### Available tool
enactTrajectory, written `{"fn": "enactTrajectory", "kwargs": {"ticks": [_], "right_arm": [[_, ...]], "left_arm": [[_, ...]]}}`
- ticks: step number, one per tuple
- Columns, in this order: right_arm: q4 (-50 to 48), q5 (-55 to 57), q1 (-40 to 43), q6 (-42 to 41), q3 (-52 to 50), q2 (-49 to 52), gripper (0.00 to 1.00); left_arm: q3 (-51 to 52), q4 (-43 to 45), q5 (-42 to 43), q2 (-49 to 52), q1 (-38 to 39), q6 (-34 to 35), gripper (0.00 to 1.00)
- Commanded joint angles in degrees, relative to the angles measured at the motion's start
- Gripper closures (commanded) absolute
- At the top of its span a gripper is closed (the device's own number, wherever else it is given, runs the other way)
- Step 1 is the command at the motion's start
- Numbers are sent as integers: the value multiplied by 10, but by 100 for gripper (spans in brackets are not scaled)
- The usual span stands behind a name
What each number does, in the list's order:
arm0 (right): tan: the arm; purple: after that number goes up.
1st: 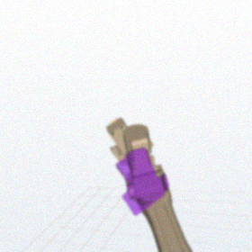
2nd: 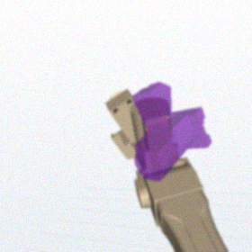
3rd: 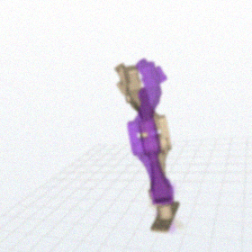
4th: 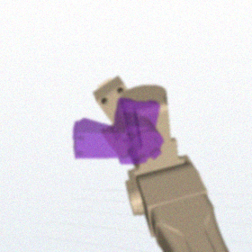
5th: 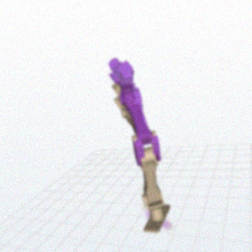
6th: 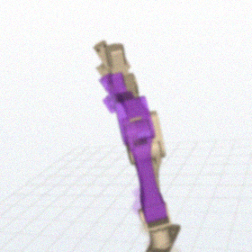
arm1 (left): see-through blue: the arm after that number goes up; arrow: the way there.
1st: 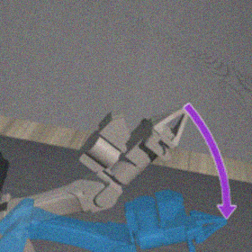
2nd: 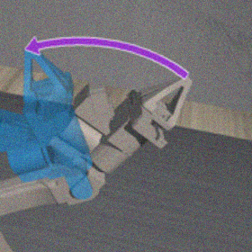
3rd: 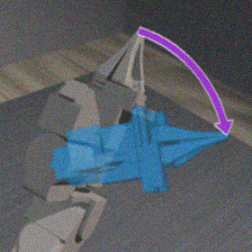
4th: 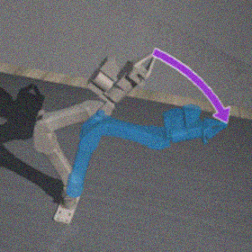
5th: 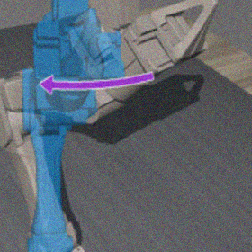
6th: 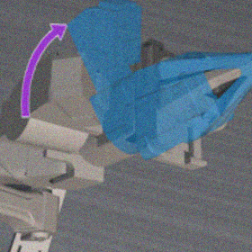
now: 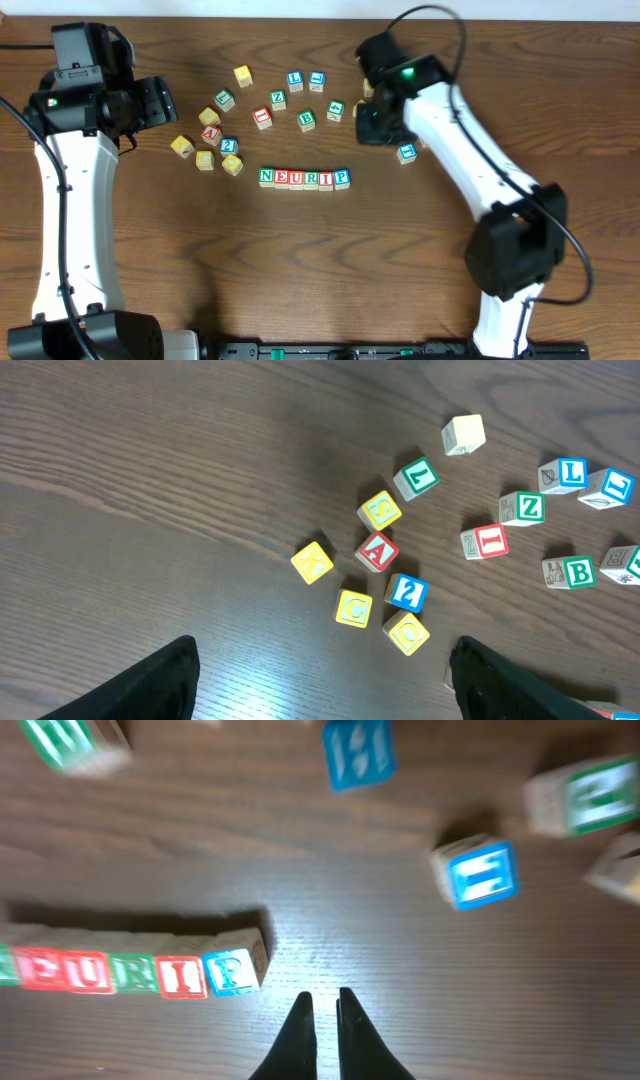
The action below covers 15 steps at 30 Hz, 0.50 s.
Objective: Spell out NEURIPS
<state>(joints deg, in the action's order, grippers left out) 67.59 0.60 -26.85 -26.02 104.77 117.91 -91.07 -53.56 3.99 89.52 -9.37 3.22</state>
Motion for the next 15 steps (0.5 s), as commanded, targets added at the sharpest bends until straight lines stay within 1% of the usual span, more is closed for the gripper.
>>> {"fn": "enactTrajectory", "kwargs": {"ticks": [1,3,8,9,10,15], "right_arm": [[2,-1,-21,3,-7,26,96],[1,-1,-30,3,-8,42,96],[-1,-1,-36,1,-10,69,95],[-3,-1,-36,1,-13,70,94],[-8,-1,-36,1,-18,71,94],[-28,-2,-36,-1,-47,71,92]], "left_arm": [[-10,0,1,2,0,5,21],[-10,0,1,2,0,5,20],[-10,0,1,2,0,5,21],[-10,0,1,2,0,5,22],[-10,0,1,2,0,5,21],[-10,0,1,2,0,5,21]]}}
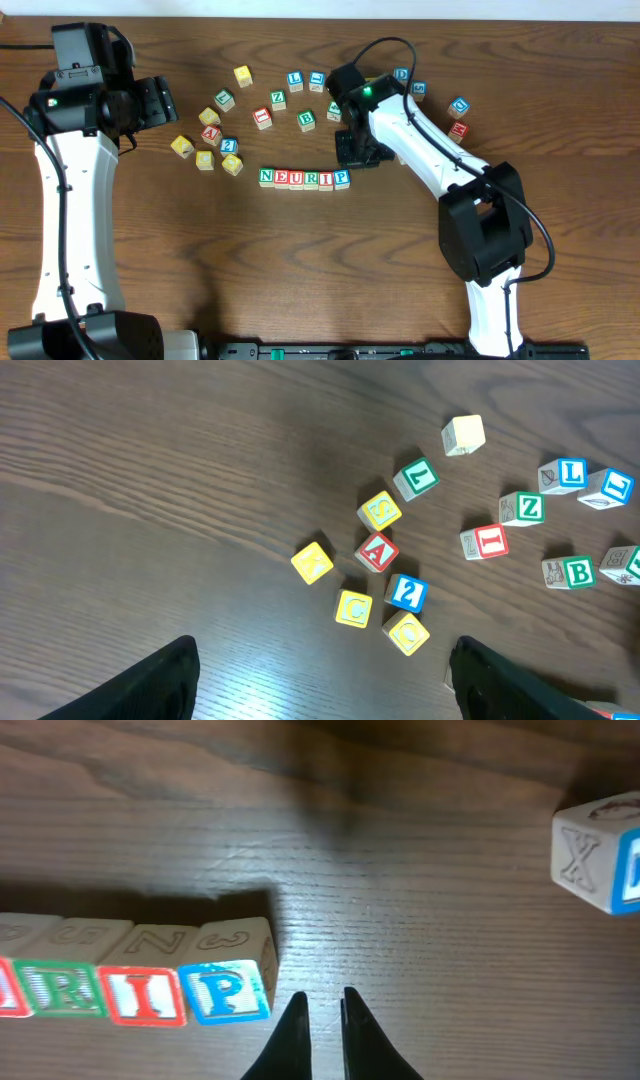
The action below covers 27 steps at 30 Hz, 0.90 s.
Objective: Spell out NEURIPS
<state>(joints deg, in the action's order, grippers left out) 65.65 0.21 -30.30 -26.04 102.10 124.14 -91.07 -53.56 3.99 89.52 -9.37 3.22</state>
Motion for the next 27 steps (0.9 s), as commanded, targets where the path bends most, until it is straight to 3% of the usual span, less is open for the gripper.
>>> {"fn": "enactTrajectory", "kwargs": {"ticks": [1,27], "right_arm": [[-12,2,-2,-1,-24,8,93],[-34,-23,-19,-3,-52,8,90]], "left_arm": [[-10,0,1,2,0,5,21],[-10,0,1,2,0,5,21]]}}
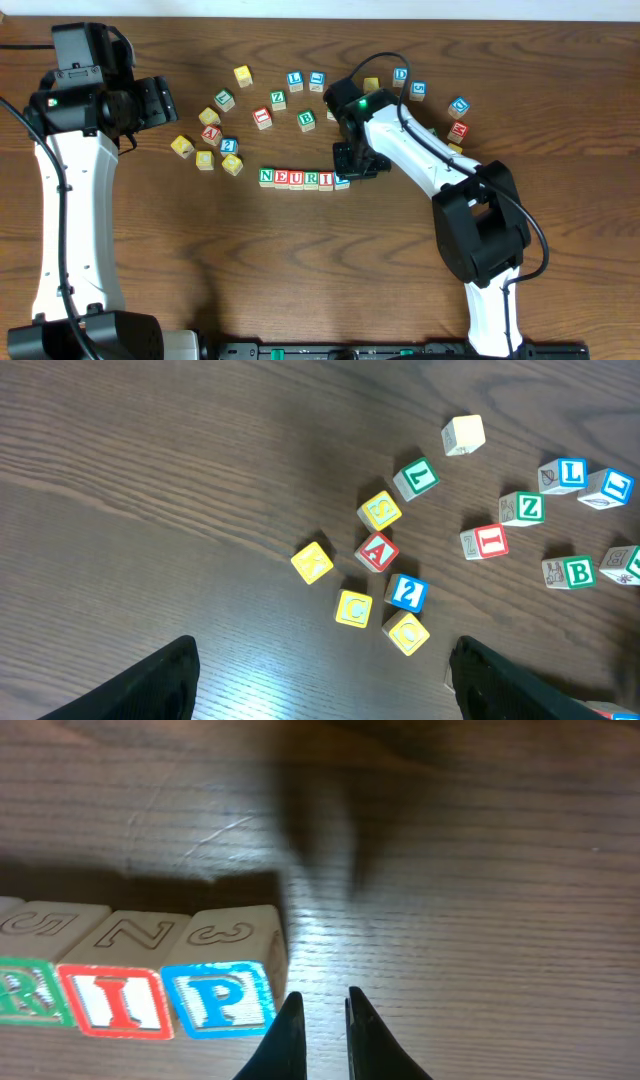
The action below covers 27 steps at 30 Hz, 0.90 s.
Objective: Spell out NEURIPS
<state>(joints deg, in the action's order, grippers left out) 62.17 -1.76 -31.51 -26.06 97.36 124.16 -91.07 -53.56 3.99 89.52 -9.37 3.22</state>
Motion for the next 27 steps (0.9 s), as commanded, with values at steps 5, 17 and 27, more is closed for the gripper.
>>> {"fn": "enactTrajectory", "kwargs": {"ticks": [5,17,27], "right_arm": [[4,-3,-8,-7,-5,8,90],[0,-3,-7,-7,-5,8,90],[0,-13,-8,-11,-5,8,90]], "left_arm": [[-10,0,1,2,0,5,21],[-10,0,1,2,0,5,21],[-10,0,1,2,0,5,21]]}}
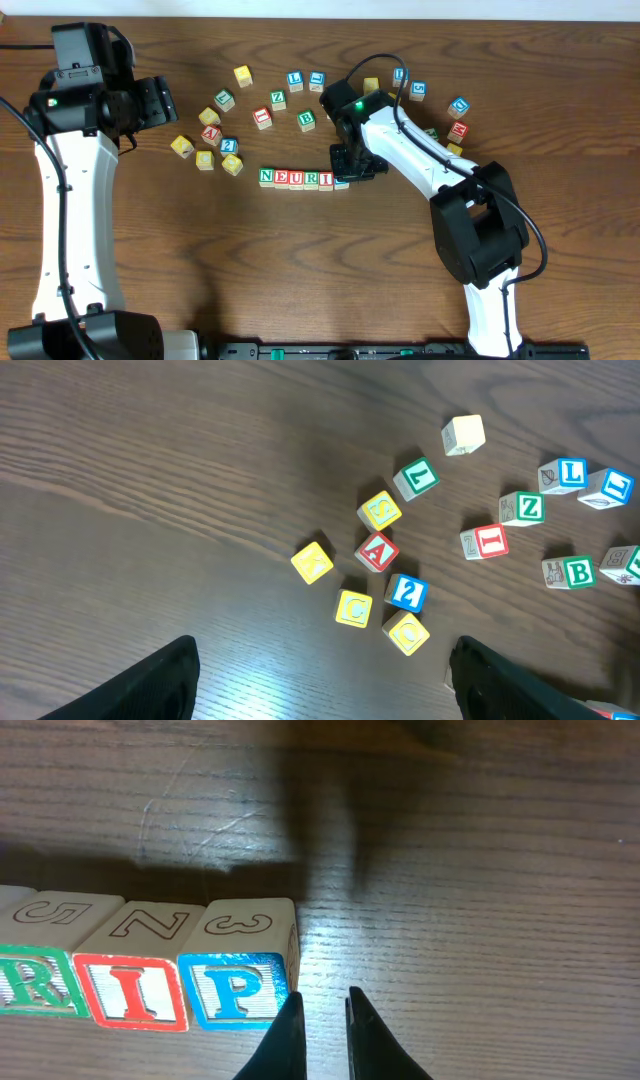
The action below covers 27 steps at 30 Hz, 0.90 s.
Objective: Spell out NEURIPS
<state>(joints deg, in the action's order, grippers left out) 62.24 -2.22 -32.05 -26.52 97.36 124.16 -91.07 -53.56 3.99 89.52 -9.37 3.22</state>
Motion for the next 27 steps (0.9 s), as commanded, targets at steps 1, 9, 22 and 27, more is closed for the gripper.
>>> {"fn": "enactTrajectory", "kwargs": {"ticks": [1,9,22,27], "right_arm": [[-1,-10,-3,-7,-5,8,90],[-1,-10,-3,-7,-5,8,91],[4,-9,20,6,20,-15,96],[10,-5,42,20,40,-58,91]], "left_arm": [[-10,0,1,2,0,5,21],[-10,0,1,2,0,5,21],[-10,0,1,2,0,5,21],[-10,0,1,2,0,5,21]]}}
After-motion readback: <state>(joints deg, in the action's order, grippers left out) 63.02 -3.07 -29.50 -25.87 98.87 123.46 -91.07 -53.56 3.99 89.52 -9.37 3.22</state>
